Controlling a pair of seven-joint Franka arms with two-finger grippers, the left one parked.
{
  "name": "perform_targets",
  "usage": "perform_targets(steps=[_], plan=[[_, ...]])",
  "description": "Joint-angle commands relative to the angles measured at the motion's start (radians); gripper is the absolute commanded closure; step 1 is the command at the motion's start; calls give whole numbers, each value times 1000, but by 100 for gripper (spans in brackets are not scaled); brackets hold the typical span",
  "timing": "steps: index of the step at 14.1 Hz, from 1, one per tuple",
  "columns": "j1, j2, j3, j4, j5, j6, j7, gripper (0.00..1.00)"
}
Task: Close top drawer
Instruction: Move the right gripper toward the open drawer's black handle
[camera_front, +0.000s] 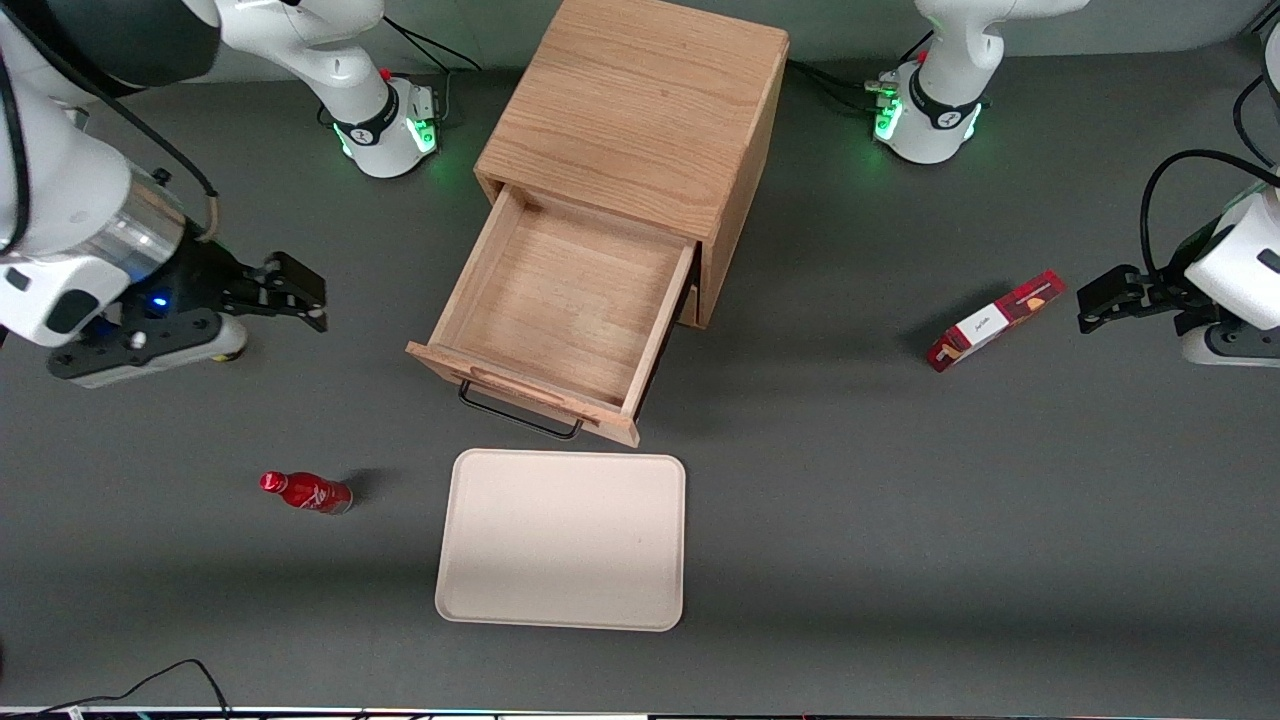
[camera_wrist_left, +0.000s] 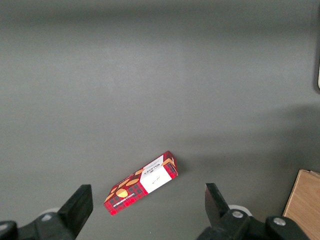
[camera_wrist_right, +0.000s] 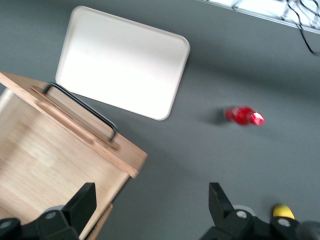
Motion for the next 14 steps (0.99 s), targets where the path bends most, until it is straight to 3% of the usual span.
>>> perform_targets(steps=[1, 3, 8, 12, 14], plan=[[41, 163, 27, 198, 4, 5, -39, 0], [52, 201, 60, 209, -2, 52, -149, 0], [69, 229, 54, 207, -4, 48, -680, 0], [53, 204, 64, 196, 16, 43, -757, 0], [43, 223, 62, 190, 93, 48, -756, 0]])
